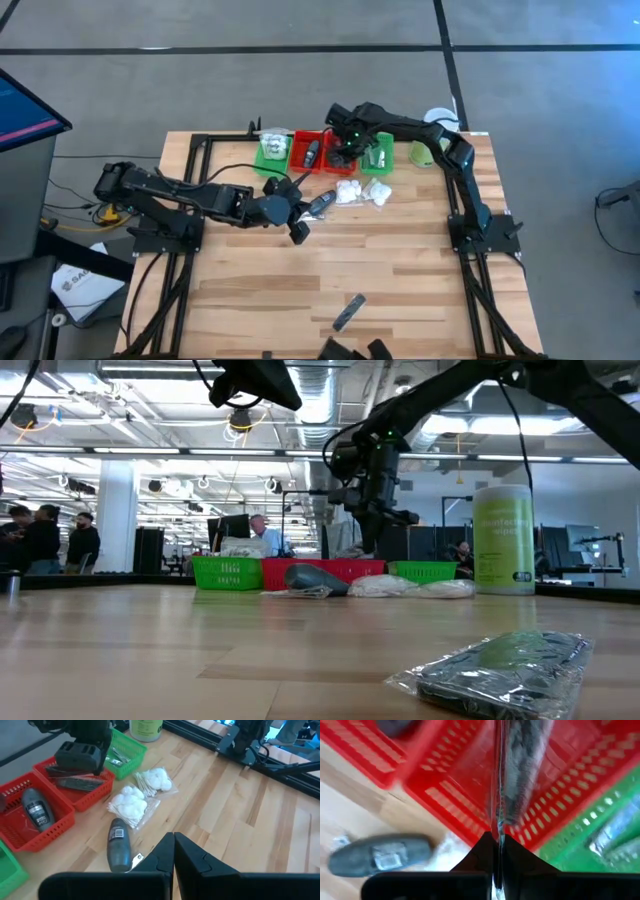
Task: Pick & Place Travel size toiletries
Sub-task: Put the comb into the right red basket
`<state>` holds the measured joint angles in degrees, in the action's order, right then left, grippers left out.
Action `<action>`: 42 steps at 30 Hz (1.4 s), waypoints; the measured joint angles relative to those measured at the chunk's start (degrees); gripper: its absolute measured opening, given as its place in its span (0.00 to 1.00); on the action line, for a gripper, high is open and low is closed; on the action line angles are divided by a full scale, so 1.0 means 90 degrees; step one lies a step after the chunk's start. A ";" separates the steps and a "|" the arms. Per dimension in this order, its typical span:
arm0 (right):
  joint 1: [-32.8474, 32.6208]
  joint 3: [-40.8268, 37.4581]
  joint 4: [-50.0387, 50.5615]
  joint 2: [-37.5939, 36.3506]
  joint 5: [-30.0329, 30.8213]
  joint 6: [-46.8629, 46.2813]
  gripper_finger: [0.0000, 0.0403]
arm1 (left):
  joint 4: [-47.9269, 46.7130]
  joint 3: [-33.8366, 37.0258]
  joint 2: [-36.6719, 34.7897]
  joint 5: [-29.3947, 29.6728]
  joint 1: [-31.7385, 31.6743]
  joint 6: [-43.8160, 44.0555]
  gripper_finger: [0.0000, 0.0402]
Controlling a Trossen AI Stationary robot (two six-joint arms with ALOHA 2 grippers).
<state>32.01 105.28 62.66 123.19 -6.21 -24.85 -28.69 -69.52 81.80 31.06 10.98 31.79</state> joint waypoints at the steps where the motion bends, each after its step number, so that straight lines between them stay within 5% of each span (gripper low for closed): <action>1: 0.0000 0.0007 -0.0067 -0.0004 0.0009 -0.0008 0.01 | 0.0000 0.0000 0.0000 0.0001 0.0000 0.0000 0.00; 42: -0.0055 0.0052 0.0087 -0.0026 0.0028 0.0616 0.20 | -0.0107 -0.0002 0.0000 0.0049 0.0168 -0.0158 0.00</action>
<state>31.51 105.75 63.44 122.96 -5.96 -19.31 -29.65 -69.54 81.80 31.51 12.49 30.37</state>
